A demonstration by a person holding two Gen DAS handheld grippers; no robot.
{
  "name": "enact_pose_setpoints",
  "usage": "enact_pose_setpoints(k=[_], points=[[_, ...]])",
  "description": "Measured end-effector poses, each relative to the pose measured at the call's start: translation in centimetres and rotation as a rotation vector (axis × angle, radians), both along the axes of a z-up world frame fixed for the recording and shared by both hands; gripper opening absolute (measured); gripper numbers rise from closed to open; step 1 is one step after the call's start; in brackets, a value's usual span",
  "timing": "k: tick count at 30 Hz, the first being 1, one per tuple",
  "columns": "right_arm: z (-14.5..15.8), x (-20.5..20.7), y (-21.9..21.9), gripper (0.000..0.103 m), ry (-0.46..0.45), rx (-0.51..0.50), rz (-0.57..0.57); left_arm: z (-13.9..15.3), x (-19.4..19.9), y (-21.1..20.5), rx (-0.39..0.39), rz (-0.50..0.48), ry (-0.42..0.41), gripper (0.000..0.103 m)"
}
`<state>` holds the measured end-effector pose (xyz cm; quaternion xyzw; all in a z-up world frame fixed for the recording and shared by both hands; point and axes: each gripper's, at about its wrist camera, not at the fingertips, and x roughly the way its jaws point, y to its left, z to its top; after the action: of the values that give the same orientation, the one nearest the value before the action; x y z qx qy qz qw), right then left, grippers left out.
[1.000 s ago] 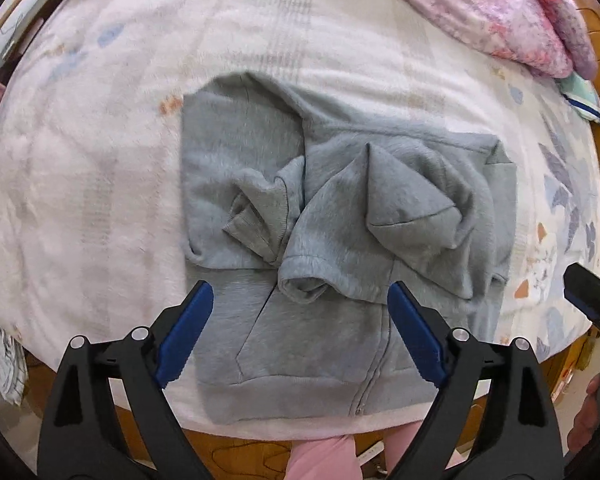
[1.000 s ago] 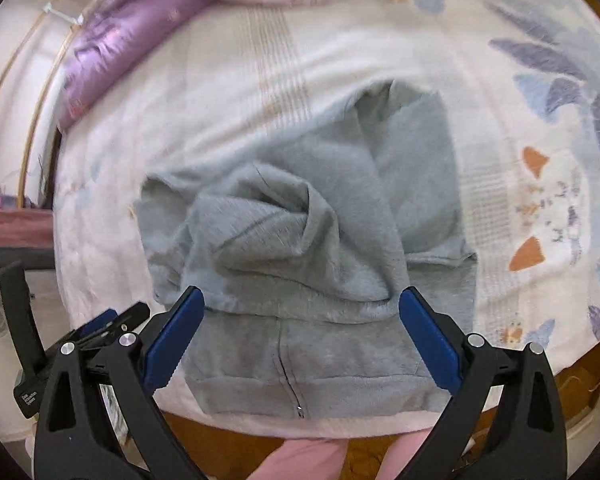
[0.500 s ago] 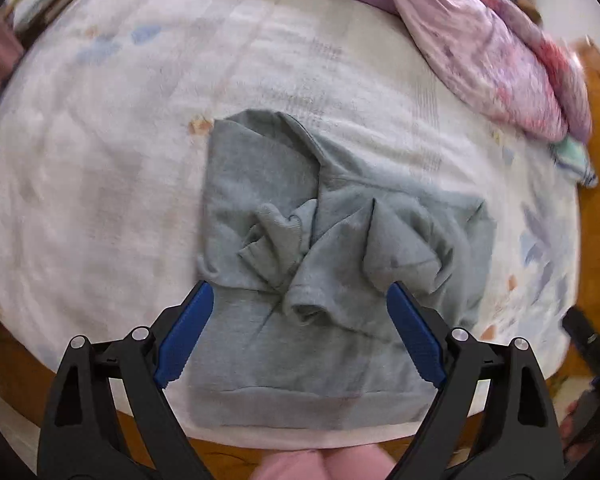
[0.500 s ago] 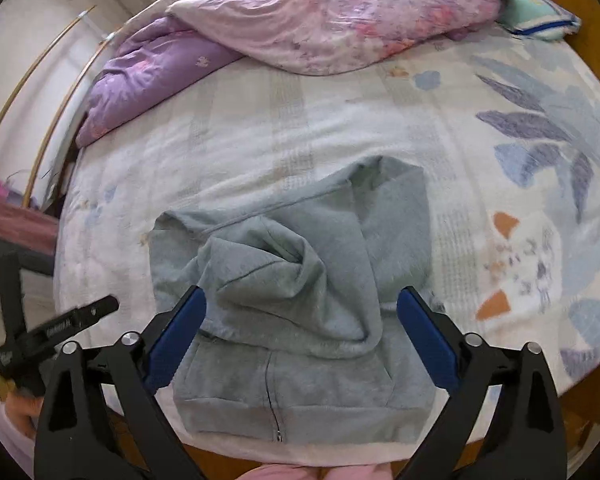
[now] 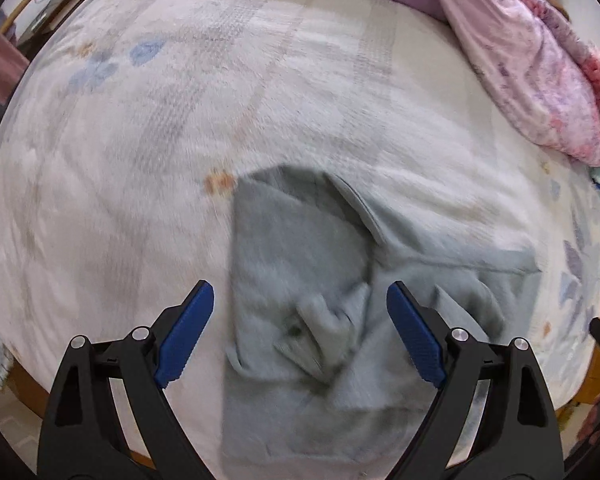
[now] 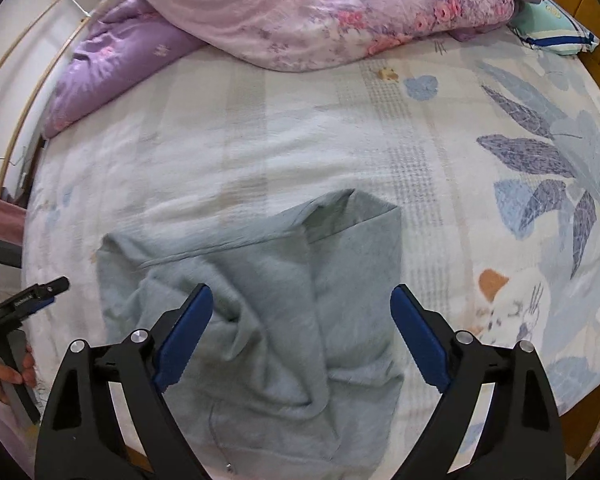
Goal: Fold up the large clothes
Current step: 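Move the left tool to the hoodie hem corner and close on it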
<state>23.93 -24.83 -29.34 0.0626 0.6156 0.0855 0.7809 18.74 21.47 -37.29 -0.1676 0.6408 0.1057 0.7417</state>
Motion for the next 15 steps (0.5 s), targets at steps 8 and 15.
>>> enact_pose_setpoints(k=[8,15], points=[[-4.3,3.9,-1.0,0.086,0.073,-0.098,0.007,-5.8,5.4,2.9,0.016,-0.043,0.099,0.082],[-7.5,4.9,-2.1,0.087,0.146,-0.146,0.000,-11.0,7.9,5.1,-0.060,-0.070,0.170,0.076]])
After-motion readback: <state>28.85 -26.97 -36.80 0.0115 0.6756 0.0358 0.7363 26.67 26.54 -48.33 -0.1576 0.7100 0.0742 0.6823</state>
